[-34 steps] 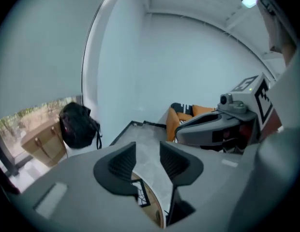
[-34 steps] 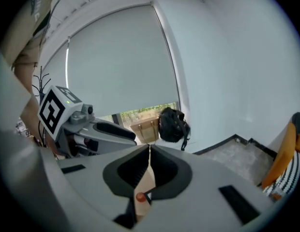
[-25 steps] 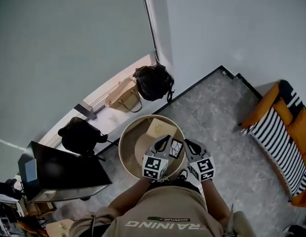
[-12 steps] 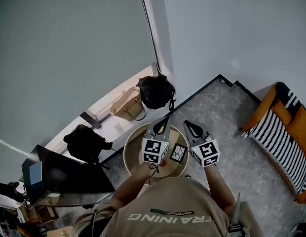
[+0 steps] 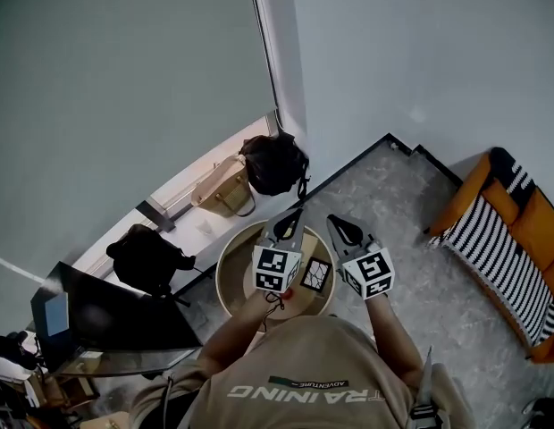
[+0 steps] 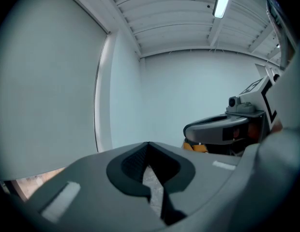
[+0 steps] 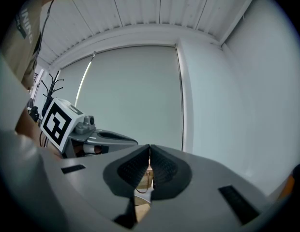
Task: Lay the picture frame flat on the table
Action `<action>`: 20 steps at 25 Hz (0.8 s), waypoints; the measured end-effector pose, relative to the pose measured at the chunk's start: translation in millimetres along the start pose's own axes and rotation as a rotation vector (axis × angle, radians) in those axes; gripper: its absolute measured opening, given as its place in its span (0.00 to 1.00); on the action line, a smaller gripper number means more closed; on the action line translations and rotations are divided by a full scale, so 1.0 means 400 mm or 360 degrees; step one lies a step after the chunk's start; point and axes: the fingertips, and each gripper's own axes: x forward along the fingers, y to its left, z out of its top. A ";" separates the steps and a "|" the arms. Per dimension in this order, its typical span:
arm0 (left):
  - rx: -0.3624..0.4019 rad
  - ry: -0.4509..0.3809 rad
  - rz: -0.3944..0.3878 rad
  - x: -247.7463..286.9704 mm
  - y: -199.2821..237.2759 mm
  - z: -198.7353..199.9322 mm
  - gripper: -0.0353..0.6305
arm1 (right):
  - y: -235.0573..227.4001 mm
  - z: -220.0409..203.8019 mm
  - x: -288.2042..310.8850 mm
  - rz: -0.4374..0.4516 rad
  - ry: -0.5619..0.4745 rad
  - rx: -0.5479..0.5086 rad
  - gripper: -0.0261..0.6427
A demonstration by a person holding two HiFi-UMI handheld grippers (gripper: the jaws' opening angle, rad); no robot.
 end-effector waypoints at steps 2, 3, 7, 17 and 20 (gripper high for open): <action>-0.0006 0.0009 -0.0008 -0.003 -0.002 -0.007 0.06 | 0.007 -0.013 -0.002 0.0009 0.0030 -0.0001 0.05; -0.0009 0.0011 -0.0011 -0.005 -0.002 -0.011 0.06 | 0.012 -0.017 -0.002 0.0015 0.0041 -0.0008 0.05; -0.0033 0.0004 -0.0013 -0.019 0.002 -0.020 0.06 | 0.029 -0.015 0.002 0.0023 0.0042 -0.0027 0.05; -0.0110 0.0032 0.0009 -0.056 0.028 -0.062 0.06 | 0.076 -0.047 0.015 0.0068 0.0136 -0.0025 0.05; -0.0120 0.0042 0.0005 -0.060 0.035 -0.070 0.06 | 0.082 -0.044 0.018 0.0065 0.0138 -0.0038 0.05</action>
